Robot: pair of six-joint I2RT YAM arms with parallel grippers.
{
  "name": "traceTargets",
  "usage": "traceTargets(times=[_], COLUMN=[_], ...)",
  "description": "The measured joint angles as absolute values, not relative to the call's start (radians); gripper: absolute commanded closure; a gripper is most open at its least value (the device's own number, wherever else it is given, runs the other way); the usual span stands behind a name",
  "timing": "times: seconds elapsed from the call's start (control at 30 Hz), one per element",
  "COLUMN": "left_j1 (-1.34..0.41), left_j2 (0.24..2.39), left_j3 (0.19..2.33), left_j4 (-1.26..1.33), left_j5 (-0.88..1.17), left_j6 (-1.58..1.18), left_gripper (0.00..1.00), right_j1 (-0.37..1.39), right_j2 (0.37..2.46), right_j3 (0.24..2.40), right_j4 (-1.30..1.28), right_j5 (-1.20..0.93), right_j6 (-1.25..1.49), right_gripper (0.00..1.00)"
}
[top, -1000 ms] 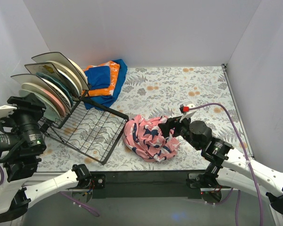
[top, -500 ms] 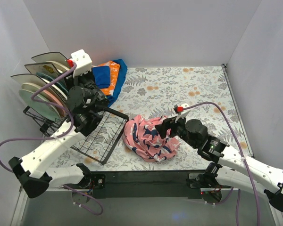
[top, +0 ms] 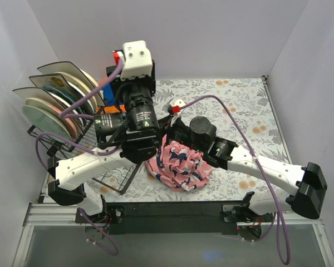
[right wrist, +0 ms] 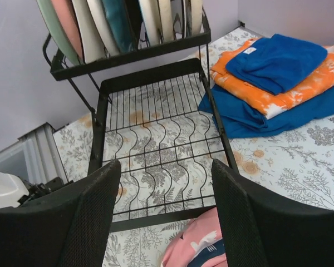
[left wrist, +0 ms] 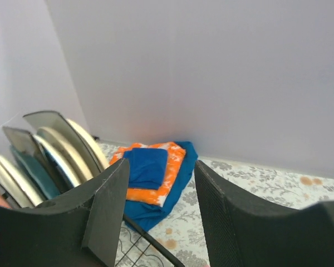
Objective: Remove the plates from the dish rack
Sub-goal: Unload the plate from the dish rack.
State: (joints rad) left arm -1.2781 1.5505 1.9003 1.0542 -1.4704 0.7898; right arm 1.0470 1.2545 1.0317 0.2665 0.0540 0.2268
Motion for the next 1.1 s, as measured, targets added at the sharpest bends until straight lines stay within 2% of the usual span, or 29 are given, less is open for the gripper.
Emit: traceTargets(times=[0.13, 0.2, 0.23, 0.4, 0.5, 0.63, 0.9, 1.1], left_j1=[-1.338, -1.341, -1.34, -1.339, -1.337, -1.337, -1.337, -1.337], left_j2=[1.523, 1.442, 1.398, 1.176, 1.126, 1.175, 1.178, 1.114], left_j3=[1.821, 1.72, 1.694, 1.672, 1.776, 1.975, 1.966, 1.961], left_j4=[1.024, 0.883, 0.766, 0.345, 0.153, -0.104, -0.39, -0.426], left_j5=[-1.362, -1.28, -1.225, -0.915, -0.844, -0.813, -0.791, -0.84], left_j6=[0.735, 0.58, 0.449, 0.007, -0.167, -0.365, -0.524, -0.525], left_gripper=[0.35, 0.27, 0.26, 0.25, 0.25, 0.25, 0.26, 0.26], right_j1=[1.057, 1.056, 1.056, 1.055, 1.06, 1.102, 1.22, 1.278], right_j2=[1.331, 1.354, 1.359, 1.362, 1.365, 1.446, 1.705, 1.877], right_j3=[1.032, 1.031, 1.031, 1.031, 1.032, 1.117, 1.417, 1.654], right_j4=[0.313, 0.318, 0.32, 0.349, 0.365, 0.372, 0.394, 0.401], right_j5=[0.05, 0.051, 0.049, 0.026, 0.022, 0.053, 0.139, 0.162], right_j6=[0.21, 0.207, 0.205, 0.185, 0.172, 0.148, 0.072, 0.016], right_gripper=[0.28, 0.26, 0.26, 0.27, 0.31, 0.35, 0.42, 0.45])
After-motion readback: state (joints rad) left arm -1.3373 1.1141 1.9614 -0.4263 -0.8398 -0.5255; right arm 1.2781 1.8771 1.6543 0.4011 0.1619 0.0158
